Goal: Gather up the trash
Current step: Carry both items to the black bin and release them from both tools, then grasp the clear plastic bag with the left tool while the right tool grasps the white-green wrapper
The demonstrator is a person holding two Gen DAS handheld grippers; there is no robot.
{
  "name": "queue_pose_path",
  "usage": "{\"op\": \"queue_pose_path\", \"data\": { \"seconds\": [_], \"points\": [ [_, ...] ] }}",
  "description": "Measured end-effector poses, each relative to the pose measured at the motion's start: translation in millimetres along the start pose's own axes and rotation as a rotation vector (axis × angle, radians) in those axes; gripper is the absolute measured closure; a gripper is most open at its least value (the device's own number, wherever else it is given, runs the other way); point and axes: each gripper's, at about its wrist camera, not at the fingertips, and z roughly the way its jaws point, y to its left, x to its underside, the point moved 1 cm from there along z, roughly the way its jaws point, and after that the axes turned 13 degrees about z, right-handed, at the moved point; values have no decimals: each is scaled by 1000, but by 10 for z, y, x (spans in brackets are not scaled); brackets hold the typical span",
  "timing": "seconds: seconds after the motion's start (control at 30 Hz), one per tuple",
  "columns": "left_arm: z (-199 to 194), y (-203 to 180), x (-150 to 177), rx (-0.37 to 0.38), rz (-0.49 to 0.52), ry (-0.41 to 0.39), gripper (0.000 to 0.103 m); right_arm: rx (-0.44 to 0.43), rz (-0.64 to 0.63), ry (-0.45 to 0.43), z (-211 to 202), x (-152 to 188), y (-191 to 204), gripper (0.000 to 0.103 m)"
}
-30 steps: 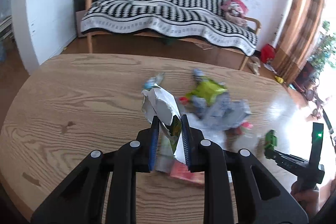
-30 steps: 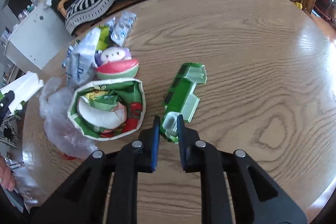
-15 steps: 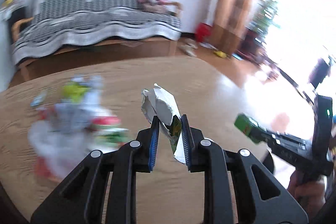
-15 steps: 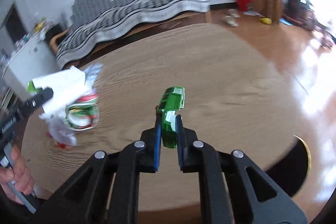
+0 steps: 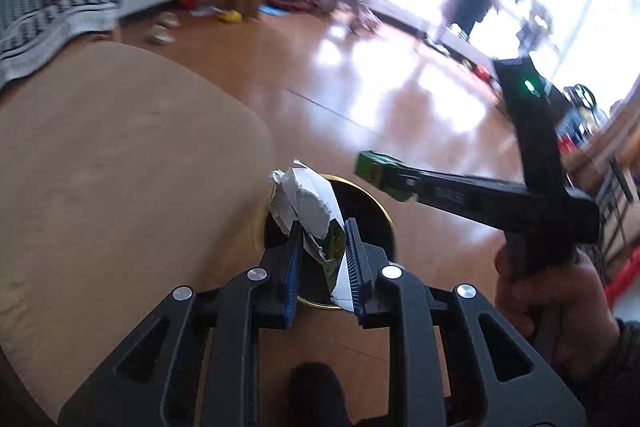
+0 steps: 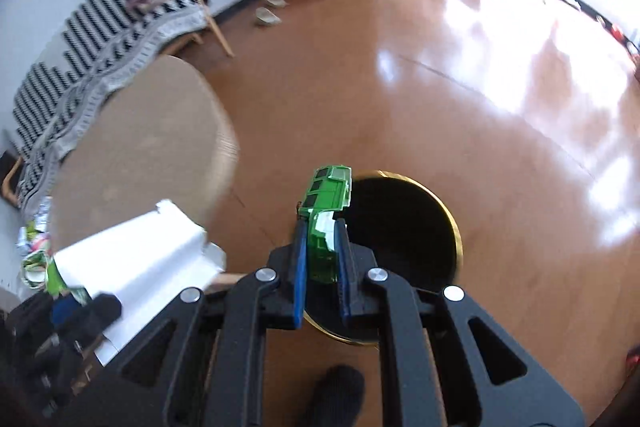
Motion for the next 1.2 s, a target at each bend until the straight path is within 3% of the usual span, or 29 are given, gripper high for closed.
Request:
{"op": "queue_pose_path", "data": {
  "seconds": [0.17,0.43,0.5,0.67,0.7,0.73,0.8,0.9,0.97,1.07,1.2],
  "points": [
    [531,-114,17,19,82,62,83,26,80,88,314,10,-499,90],
    [1050,-41,-114,33,101,101,81,-14,155,98,369,-135,-647,90],
    [1059,-56,-123,31,101,98,78,-17,161,88,382,-194,-590,90],
    [1027,-34,-203,32,73,67,52,-26,191,78,344,-226,-642,89],
    [990,-24,-211,32,76,60,51,-21,196,81,353,-231,-637,83],
    [997,-36,-226,33,78,56,49,-15,201,83,356,-237,-630,63],
    [908,-20,-242,33,81,46,44,-15,200,59,312,-243,-607,34],
    [746,-17,-266,26,82,27,39,-34,199,33,210,-257,-512,34],
    [555,21,-289,15,80,9,28,-37,182,8,119,-257,-406,33],
    [165,139,-293,-27,62,-44,10,-34,110,-52,-59,-230,-84,25],
    [-501,478,-167,-145,-1,-114,9,-72,-4,-91,-202,-106,510,20]
  ]
}}
